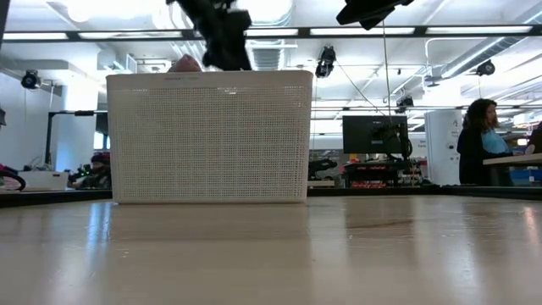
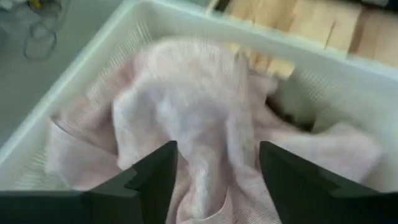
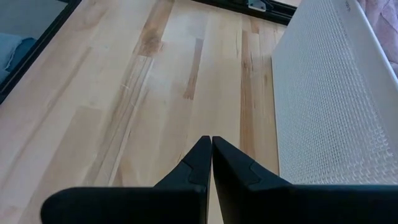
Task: Sort clothes
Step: Put the pink polo shirt into the bin
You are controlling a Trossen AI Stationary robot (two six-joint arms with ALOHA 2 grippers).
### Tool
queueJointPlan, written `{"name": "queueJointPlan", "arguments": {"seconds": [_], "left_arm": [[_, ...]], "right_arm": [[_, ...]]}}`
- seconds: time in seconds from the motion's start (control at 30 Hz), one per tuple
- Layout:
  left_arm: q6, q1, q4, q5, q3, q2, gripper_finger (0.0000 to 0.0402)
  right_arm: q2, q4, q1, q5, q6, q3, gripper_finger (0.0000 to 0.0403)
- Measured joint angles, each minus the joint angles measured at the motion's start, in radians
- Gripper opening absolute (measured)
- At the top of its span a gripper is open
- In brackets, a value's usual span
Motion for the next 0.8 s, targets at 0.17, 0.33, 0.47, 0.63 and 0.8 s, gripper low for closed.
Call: {"name": "queueJointPlan", "arguments": {"seconds": [0.17, 0.33, 0.47, 0.63, 0.8], "left_arm": [[0.004, 0.001, 0.071, 0.000, 0.035, -0.018, 0.0240], [0.046, 0.022, 0.133, 0.000, 0.003, 0.020, 0.0193], [0.097, 0.034, 0.178, -0.004, -0.069, 0.065, 0.0115], [0.117, 0.067, 0.317, 0.000, -0.233, 0.093, 0.0014], [0.097, 0.116, 0.530, 0.007, -0.423, 0.092, 0.0015]], "right_arm": [[0.000, 0.000, 0.000, 0.000, -0.006, 0.000, 0.0000], [0.000, 0.001, 0.000, 0.000, -0.007, 0.000, 0.0000], [0.000, -0.003, 0.000, 0.000, -0.007, 0.000, 0.0000], [0.000, -0.004, 0.000, 0.000, -0.009, 0.000, 0.0000], [0.000, -0.003, 0.000, 0.000, -0.009, 0.000, 0.0000]]}}
